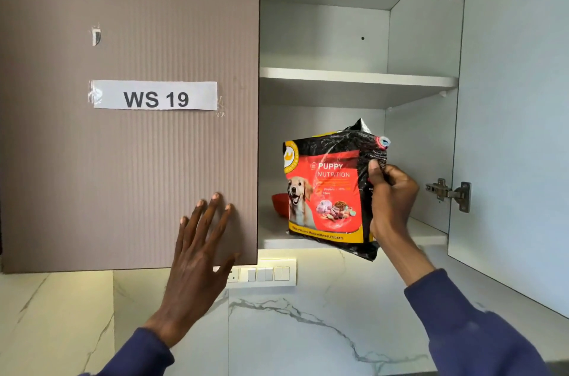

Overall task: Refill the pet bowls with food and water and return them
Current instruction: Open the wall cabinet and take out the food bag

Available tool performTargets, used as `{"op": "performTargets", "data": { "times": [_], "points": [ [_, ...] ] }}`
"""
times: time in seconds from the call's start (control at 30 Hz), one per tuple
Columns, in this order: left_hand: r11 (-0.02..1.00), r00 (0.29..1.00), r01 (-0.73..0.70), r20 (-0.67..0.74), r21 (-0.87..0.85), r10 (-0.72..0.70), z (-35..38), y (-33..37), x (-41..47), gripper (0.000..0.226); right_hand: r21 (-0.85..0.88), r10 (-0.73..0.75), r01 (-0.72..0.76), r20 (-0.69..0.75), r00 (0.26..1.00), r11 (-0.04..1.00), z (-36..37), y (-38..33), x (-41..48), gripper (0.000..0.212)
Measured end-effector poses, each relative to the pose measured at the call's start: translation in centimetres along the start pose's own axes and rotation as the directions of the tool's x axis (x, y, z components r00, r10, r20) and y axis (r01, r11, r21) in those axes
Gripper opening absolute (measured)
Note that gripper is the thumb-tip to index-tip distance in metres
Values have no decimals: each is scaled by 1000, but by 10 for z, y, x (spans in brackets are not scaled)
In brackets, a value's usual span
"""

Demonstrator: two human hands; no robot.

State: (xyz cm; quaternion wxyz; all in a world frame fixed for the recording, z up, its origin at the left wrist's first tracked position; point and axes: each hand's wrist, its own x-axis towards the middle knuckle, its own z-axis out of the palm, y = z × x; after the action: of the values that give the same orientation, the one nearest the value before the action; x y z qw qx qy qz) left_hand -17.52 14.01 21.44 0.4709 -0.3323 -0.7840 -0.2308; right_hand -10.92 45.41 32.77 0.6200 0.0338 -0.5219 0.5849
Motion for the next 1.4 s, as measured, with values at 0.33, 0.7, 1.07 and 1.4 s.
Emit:
{"op": "performTargets", "data": {
  "times": [0.33,0.7,1.07,1.4],
  "points": [
    [331,923,376,318,-865,-216,-47,50,49,60,248,171,-206,155,973,946,20,-50,-49,17],
    [157,887,424,373,-892,-272,-61,37,11,63,284,276,-402,395,876,870,30,-40,-109,19],
    [79,743,528,415,-846,-525,-58,27,-96,77,40,346,-456,593,727,889,20,-6,-201,38],
    [81,572,730,541,-679,-617,-48,11,-232,70,-160,470,-493,638,610,856,-36,41,-321,23]
  ]
}}
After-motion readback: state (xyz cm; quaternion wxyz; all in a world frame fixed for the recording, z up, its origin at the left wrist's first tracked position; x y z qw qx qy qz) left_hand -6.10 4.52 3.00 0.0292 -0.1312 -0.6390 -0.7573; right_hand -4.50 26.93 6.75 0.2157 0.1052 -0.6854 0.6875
